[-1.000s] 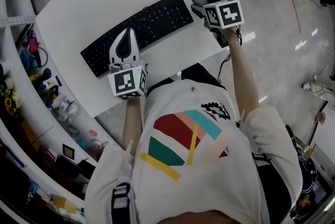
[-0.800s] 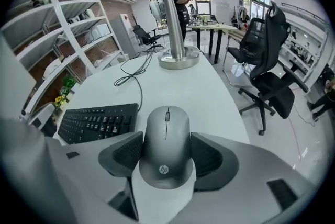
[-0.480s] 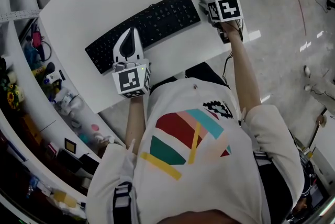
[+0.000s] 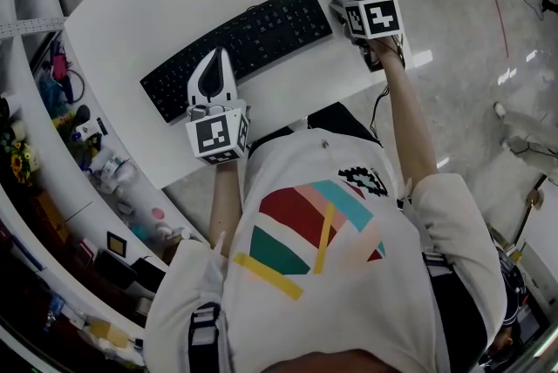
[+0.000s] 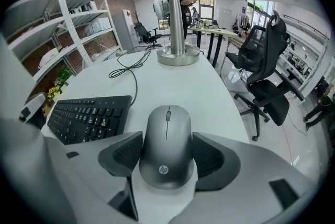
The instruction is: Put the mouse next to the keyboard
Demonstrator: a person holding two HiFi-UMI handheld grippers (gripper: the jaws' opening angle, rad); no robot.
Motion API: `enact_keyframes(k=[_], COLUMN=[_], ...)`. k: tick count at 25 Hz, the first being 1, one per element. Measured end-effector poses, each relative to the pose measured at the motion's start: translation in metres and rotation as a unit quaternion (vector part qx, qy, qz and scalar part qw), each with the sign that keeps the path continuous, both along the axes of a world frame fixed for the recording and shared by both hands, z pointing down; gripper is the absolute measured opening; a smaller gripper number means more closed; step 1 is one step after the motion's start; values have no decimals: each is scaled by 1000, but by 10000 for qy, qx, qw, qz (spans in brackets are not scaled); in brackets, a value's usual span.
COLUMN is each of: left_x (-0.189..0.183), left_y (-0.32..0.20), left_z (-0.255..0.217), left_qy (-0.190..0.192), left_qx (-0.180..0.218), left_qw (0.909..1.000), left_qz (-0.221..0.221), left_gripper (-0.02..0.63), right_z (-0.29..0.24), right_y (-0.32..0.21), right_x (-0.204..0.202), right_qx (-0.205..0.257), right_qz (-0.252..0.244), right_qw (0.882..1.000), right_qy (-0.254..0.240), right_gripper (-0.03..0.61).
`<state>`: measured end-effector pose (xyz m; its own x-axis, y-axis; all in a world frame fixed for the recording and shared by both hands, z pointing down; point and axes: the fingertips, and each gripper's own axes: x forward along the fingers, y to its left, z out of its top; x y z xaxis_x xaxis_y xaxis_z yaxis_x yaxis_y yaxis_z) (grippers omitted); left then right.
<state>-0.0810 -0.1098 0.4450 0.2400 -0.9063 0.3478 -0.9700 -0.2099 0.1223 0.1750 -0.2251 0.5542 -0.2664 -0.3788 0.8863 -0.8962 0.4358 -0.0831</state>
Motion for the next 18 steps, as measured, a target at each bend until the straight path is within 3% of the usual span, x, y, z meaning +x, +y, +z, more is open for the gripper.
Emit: enact_keyframes(k=[11, 18], left_x=[1, 5], left_y=[7, 12], left_z=[-3, -14], left_qy=[18, 127], left_qx=[45, 136], left_qw=[10000, 9998], left_qz=[-8, -92], left_gripper=[44, 44], right_z=[0, -4], right_y=[2, 2], right_x=[0, 11], right_qx=[485, 765], right_qz=[-52, 72], right_qw=[9988, 9970], right_qy=[-95, -78], right_gripper=[287, 336])
